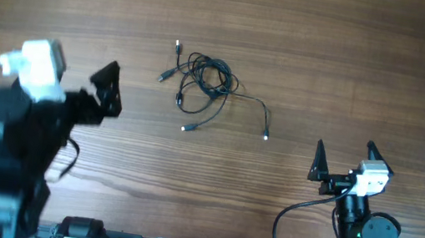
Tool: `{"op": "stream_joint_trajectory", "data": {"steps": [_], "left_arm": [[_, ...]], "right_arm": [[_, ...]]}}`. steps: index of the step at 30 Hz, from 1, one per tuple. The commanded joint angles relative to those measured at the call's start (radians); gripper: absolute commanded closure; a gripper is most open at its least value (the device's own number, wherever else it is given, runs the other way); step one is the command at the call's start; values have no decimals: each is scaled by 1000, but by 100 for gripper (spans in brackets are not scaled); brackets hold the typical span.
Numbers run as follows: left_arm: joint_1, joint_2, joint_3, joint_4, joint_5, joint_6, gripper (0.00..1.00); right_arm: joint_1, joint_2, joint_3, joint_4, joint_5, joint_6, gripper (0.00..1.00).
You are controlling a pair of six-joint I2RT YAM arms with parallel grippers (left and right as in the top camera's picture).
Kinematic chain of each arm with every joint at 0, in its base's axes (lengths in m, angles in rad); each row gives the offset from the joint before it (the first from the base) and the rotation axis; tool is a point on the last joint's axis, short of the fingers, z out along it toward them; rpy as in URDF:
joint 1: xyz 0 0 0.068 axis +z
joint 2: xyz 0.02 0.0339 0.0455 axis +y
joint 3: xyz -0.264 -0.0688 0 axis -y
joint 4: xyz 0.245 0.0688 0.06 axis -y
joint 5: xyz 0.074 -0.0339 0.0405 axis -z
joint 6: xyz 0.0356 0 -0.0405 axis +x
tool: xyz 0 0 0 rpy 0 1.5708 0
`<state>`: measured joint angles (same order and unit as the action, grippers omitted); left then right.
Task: Untangle cables
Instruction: 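Move the left gripper forward over the black cable bundle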
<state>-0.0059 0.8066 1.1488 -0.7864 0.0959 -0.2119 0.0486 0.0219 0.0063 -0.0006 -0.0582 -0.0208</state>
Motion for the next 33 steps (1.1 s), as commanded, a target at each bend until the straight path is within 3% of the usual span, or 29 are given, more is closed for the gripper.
{"op": "stream_joint_trajectory", "data": {"steps": [1, 4, 10, 11, 12, 13, 18, 26, 33], "left_arm": [[4, 233, 235, -170, 122, -6, 0], [4, 393, 325, -215, 202, -6, 0], [3, 630, 325, -325, 211, -6, 0], [3, 657, 325, -343, 210, -6, 25], [3, 688, 325, -360, 211, -6, 76], [3, 712, 325, -373, 211, -6, 96], [3, 803, 322, -436, 211, -6, 96], [-26, 817, 251, -402, 211, -14, 96], [-72, 817, 145, -337, 210, -109, 96]], "right_arm": [[-4, -17, -1, 2, 13, -5, 0], [-4, -17, -1, 2, 13, -5, 1], [-4, -17, -1, 2, 13, -5, 0], [-4, -17, -1, 2, 13, -5, 0], [-4, -17, -1, 2, 13, -5, 0], [-4, -17, -1, 2, 13, -5, 0], [-4, -17, -1, 2, 13, -5, 0], [-4, -17, -1, 2, 13, -5, 0], [-4, -17, -1, 2, 13, -5, 0]]}}
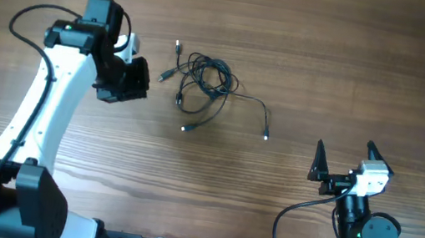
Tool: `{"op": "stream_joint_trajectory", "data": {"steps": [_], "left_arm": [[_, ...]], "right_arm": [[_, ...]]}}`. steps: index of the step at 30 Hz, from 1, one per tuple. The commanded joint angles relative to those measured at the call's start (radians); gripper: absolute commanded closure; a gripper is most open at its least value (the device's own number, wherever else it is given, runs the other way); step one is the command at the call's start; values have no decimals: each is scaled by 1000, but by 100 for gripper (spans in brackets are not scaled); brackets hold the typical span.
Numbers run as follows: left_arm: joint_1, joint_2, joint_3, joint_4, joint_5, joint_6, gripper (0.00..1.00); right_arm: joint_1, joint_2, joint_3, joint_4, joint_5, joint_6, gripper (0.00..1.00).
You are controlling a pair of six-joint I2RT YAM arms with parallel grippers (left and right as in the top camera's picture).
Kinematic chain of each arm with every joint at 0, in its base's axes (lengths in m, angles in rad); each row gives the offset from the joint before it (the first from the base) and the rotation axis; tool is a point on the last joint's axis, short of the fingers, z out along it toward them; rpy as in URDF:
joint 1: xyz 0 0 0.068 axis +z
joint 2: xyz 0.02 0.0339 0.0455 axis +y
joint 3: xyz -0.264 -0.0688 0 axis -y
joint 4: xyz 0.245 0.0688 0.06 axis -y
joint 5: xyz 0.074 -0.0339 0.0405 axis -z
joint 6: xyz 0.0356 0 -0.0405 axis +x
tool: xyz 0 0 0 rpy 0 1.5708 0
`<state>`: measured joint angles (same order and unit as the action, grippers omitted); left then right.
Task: Untangle cables
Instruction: 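Move the left gripper forward over the black cable bundle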
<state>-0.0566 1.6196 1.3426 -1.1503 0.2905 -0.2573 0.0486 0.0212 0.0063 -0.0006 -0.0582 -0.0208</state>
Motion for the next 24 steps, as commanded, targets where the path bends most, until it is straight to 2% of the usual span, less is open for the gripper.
{"op": "stream_joint_trajectory", "data": {"steps": [1, 11, 14, 15, 16, 18, 19, 20, 21, 24], "left_arm": [[-32, 4, -71, 43, 16, -92, 96], [-176, 4, -299, 206, 13, -273, 96], [-202, 4, -332, 267, 5, -279, 96], [-206, 4, -335, 285, -7, -279, 90], [-209, 4, -337, 311, -34, -285, 75], [-210, 6, -337, 359, -110, -357, 32], [-210, 6, -337, 390, -147, -387, 20], [-210, 6, -337, 422, -169, -395, 11], [-210, 6, -337, 452, -193, -407, 9], [-210, 6, -337, 539, -250, -414, 10]], "right_arm": [[-4, -16, -1, 2, 13, -5, 0], [-4, -16, -1, 2, 13, -5, 0], [-4, -16, -1, 2, 13, -5, 0], [-4, -16, -1, 2, 13, -5, 0], [-4, -16, -1, 2, 13, -5, 0], [-4, -16, -1, 2, 13, -5, 0], [-4, -16, -1, 2, 13, -5, 0], [-4, -16, -1, 2, 13, -5, 1], [-4, -16, -1, 2, 13, -5, 0], [-4, -16, -1, 2, 13, -5, 0]]}}
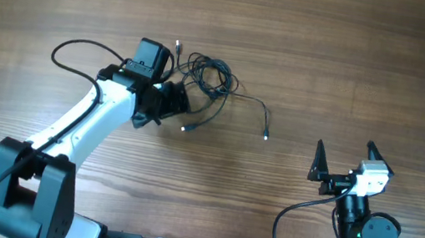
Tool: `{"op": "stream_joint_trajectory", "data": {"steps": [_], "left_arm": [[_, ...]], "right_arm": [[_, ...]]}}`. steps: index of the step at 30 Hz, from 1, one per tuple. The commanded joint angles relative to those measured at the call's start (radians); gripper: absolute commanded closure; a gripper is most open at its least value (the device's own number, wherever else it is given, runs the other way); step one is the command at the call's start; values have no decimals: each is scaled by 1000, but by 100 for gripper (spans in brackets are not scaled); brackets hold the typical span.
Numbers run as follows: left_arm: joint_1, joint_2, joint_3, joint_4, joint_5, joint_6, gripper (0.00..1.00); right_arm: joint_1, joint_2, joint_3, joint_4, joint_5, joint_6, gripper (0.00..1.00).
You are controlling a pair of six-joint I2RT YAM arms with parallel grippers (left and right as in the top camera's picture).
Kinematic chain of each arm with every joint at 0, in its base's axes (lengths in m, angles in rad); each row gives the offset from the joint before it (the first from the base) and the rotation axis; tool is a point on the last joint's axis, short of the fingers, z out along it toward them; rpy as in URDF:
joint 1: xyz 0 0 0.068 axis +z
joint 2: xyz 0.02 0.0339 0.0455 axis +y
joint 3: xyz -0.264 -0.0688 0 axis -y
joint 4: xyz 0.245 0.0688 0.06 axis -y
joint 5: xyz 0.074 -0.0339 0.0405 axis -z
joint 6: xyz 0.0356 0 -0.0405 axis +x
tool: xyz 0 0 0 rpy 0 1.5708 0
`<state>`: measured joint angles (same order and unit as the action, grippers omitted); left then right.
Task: Untangle cables
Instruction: 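Move the left gripper forward over the black cable bundle, then lower the left gripper and close it on the cable bundle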
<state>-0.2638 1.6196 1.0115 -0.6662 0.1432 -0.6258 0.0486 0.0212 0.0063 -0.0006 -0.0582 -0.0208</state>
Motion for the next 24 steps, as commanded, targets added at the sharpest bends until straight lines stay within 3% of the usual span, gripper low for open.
{"op": "stream_joint_trajectory", "data": {"steps": [1, 12, 13, 15, 19, 24], "left_arm": [[-3, 8, -6, 71, -116, -47, 12], [-42, 143, -6, 101, -119, -64, 14], [-47, 159, -6, 101, -119, -64, 17], [-47, 174, -6, 101, -119, -64, 51], [-47, 193, -6, 82, -119, -64, 95], [-47, 198, -34, 76, -119, -64, 96]], "right_arm": [[-4, -16, -1, 2, 13, -5, 0], [-4, -16, -1, 2, 13, -5, 0], [-4, -16, -1, 2, 13, -5, 0], [-4, -16, -1, 2, 13, -5, 0], [-4, -16, -1, 2, 13, -5, 0], [-4, -16, -1, 2, 13, -5, 0]]}}
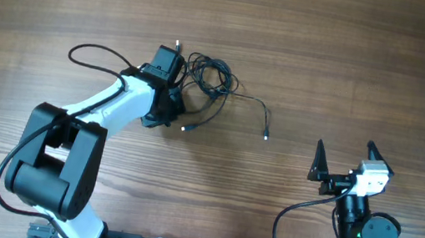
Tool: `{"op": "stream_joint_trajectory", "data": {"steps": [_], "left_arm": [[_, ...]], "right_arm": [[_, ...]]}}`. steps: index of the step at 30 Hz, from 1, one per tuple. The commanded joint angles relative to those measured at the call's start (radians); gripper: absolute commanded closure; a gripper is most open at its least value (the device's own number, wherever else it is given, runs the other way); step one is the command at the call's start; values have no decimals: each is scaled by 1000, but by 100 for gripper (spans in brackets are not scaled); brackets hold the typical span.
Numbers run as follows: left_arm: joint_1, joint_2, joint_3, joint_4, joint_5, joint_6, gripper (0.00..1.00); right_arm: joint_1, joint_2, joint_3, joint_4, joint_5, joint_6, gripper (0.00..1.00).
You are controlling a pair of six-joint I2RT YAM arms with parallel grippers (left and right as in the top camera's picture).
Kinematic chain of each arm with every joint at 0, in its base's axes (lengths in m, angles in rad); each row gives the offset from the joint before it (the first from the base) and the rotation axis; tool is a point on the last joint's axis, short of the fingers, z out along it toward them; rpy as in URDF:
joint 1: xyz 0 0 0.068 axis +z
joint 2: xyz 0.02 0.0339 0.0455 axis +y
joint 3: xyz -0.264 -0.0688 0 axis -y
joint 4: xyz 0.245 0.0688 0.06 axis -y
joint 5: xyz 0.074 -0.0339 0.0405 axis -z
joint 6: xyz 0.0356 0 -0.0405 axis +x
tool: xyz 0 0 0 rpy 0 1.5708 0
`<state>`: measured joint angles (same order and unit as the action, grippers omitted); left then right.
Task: Untangle cables
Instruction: 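Lower the left gripper and close it on the cable bundle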
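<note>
The thin black cables [208,79] lie in a loose tangle at the middle of the wooden table. One strand runs right to a small plug [267,134]. Another ends in a plug [186,128] just below the tangle, and a third plug [177,45] points up at its top left. My left gripper [174,101] is down at the tangle's left edge, its fingers hidden under the wrist, so its state does not show. My right gripper [345,157] rests open at the lower right, well away from the cables.
The white left arm [105,103] stretches from the lower left across the table to the tangle, with its own black cable [92,50] looping above it. The right arm's base [364,235] sits at the front edge.
The left arm has reached a little further right and up, bringing its gripper closer against the left side of the tangle. The cables and the right arm look unchanged.
The left gripper was open near the left side of the table, far from the cables. It then stood left of the tangle, then at the tangle's lower left edge, and now presses closer against it. The cables kept their shape and the right arm stayed still.
</note>
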<state>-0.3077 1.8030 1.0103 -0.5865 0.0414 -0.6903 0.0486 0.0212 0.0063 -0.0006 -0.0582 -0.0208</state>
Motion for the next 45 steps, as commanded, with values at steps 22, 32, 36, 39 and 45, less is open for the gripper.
{"op": "stream_joint_trajectory", "data": {"steps": [22, 32, 36, 39, 45], "left_arm": [[164, -53, 35, 24, 126, 4, 1], [87, -47, 35, 63, 50, 4, 0], [55, -26, 34, 87, 35, 4, 0], [41, -7, 34, 95, 13, 4, 3], [36, 48, 34, 105, 13, 4, 34]], "right_arm": [[-4, -16, -1, 2, 13, -5, 0], [-4, -16, -1, 2, 13, -5, 0], [-4, -16, -1, 2, 13, -5, 0], [-4, -16, -1, 2, 13, -5, 0], [-4, -16, -1, 2, 13, -5, 0]]}}
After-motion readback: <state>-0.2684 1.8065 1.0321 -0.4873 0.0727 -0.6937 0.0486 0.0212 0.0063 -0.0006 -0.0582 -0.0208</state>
